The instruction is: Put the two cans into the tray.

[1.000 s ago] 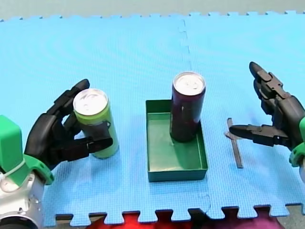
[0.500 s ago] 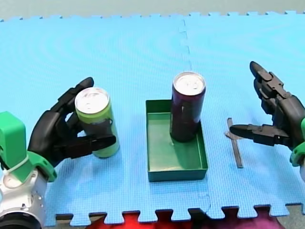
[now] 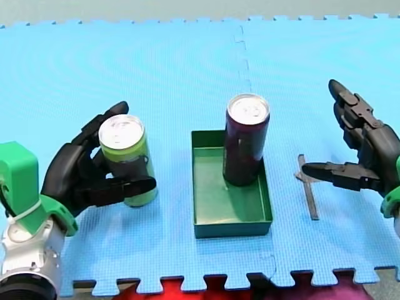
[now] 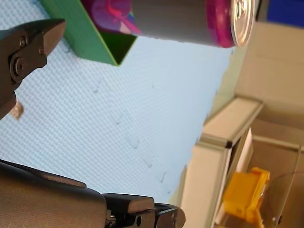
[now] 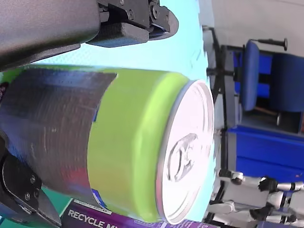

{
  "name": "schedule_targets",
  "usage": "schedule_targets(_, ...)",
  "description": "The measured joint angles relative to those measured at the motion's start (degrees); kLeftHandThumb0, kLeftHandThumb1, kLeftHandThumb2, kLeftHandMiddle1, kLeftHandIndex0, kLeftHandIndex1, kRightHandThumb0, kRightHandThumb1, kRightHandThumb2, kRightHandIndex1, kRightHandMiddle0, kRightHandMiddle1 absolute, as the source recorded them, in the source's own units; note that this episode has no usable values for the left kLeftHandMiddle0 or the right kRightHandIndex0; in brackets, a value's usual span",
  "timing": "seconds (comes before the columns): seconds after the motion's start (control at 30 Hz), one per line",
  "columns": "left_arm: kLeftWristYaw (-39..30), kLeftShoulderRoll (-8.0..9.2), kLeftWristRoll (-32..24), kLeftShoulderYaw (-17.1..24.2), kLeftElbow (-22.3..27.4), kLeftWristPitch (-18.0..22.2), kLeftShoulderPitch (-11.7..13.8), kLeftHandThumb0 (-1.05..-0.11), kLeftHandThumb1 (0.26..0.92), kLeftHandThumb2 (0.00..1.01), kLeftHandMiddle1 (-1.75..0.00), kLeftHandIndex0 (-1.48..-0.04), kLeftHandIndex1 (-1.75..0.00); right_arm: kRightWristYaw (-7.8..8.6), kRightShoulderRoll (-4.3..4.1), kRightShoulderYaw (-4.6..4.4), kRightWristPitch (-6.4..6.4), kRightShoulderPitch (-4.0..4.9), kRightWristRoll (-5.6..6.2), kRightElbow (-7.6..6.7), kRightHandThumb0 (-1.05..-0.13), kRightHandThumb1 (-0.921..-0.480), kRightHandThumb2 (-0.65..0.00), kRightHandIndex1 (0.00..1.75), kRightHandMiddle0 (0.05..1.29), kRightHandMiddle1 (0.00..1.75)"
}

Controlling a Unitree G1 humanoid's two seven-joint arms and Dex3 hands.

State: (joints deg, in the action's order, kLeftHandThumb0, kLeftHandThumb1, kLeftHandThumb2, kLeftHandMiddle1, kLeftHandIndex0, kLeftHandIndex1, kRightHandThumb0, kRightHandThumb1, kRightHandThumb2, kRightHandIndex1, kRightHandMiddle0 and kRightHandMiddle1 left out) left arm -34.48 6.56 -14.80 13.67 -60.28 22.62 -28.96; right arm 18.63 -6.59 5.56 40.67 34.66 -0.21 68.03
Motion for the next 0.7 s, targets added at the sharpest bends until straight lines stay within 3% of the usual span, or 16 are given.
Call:
schedule_targets(0.37,-0.23,-0.34,0.59,-0.14,-1.25,0.90,-0.48,-0.750,0.614,0.00,0.00,-0.28,-0.01,0.35,-0.05,0.62,1.09,0.20,0.07,0.78,-0.607,-0.617,0.000,0.00,0.12,0.00)
schedule_targets(0.7,-5.00,-0.55,-0.07,0.11,-2.77,0.82,-1.21,-0.791,0.624,0.00,0.00,-0.31,-0.01,0.23,-0.10,1.06,1.73,0.48,0.11,1.36,-0.582,-0.611,0.000,0.01,0.12,0.00)
